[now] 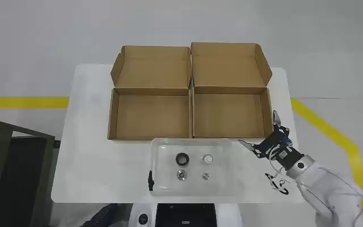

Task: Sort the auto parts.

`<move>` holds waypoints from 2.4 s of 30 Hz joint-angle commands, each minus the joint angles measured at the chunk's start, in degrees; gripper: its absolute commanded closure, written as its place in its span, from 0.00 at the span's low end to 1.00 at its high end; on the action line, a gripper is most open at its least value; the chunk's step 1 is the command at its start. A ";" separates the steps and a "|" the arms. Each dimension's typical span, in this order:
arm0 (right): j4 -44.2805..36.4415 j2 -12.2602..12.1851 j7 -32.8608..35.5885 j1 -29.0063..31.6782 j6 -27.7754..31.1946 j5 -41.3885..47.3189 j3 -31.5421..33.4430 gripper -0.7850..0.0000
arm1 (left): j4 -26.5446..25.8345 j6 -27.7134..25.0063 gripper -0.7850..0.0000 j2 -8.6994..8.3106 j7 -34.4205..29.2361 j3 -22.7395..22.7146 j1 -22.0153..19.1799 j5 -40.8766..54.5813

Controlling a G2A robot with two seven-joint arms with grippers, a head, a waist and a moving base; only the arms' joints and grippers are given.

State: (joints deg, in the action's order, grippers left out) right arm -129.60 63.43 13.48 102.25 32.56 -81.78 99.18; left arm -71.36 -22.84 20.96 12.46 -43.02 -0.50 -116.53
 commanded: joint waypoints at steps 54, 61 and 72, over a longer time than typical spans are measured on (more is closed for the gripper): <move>1.94 -1.57 -0.23 -7.90 19.96 -6.08 -21.15 0.00 | 0.00 0.00 0.00 0.00 0.00 0.00 0.00 0.00; 4.36 -2.01 0.51 -8.24 21.03 -7.63 -21.74 0.00 | 0.00 0.00 0.00 0.00 0.00 0.00 0.00 0.00; 6.76 -2.44 1.80 -8.33 19.66 -8.20 -22.92 0.03 | 0.00 0.00 0.00 0.00 0.00 0.00 0.00 0.00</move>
State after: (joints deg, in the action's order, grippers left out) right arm -123.00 61.01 15.10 94.01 52.44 -90.12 76.37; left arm -71.36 -22.84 20.96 12.46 -43.02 -0.50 -116.53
